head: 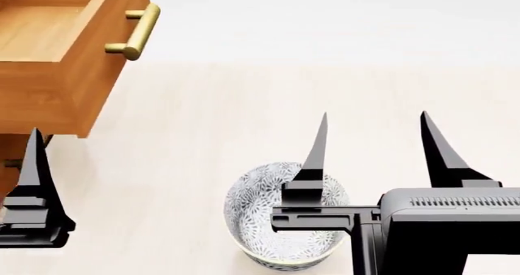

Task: Put the ketchup in the top drawer of the cabinet.

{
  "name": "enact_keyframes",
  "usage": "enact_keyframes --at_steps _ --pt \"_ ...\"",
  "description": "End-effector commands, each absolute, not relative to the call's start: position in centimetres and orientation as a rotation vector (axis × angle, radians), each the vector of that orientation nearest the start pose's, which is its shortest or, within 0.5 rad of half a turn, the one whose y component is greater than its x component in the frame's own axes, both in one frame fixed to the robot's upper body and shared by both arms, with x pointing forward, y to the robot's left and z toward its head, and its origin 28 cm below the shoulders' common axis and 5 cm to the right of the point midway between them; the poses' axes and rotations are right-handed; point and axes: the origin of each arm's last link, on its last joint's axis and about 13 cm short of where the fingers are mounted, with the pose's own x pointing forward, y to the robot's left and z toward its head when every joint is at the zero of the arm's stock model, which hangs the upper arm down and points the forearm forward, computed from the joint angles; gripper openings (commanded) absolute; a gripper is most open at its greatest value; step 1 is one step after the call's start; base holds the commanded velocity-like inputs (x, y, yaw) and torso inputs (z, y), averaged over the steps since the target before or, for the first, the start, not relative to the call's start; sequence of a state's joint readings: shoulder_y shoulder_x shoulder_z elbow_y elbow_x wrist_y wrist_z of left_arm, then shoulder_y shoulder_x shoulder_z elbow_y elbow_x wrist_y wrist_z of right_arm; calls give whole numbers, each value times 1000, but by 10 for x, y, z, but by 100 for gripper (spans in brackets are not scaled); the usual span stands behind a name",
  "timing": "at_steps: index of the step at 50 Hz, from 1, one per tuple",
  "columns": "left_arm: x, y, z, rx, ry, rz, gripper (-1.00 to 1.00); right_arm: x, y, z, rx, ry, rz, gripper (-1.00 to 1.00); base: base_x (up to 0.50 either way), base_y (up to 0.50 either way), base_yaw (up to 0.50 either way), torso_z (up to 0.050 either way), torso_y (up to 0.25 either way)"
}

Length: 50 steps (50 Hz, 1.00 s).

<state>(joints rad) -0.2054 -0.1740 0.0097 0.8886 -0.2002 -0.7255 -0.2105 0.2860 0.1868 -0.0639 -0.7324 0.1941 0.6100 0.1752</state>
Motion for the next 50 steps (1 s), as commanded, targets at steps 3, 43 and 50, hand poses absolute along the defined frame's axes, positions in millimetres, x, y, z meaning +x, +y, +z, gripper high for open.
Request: enact_keyframes --at_steps 3,43,50 --pt "196 216 179 20 -350 47 100 222 -103 177 -28 -379 24 100 0 500 0 0 0" --pt "198 214 177 27 -344 46 100 223 -106 175 -15 -380 21 100 0 356 0 0 0" --pt "198 215 176 26 -342 47 100 223 -106 175 -22 -384 18 100 0 404 0 0 0"
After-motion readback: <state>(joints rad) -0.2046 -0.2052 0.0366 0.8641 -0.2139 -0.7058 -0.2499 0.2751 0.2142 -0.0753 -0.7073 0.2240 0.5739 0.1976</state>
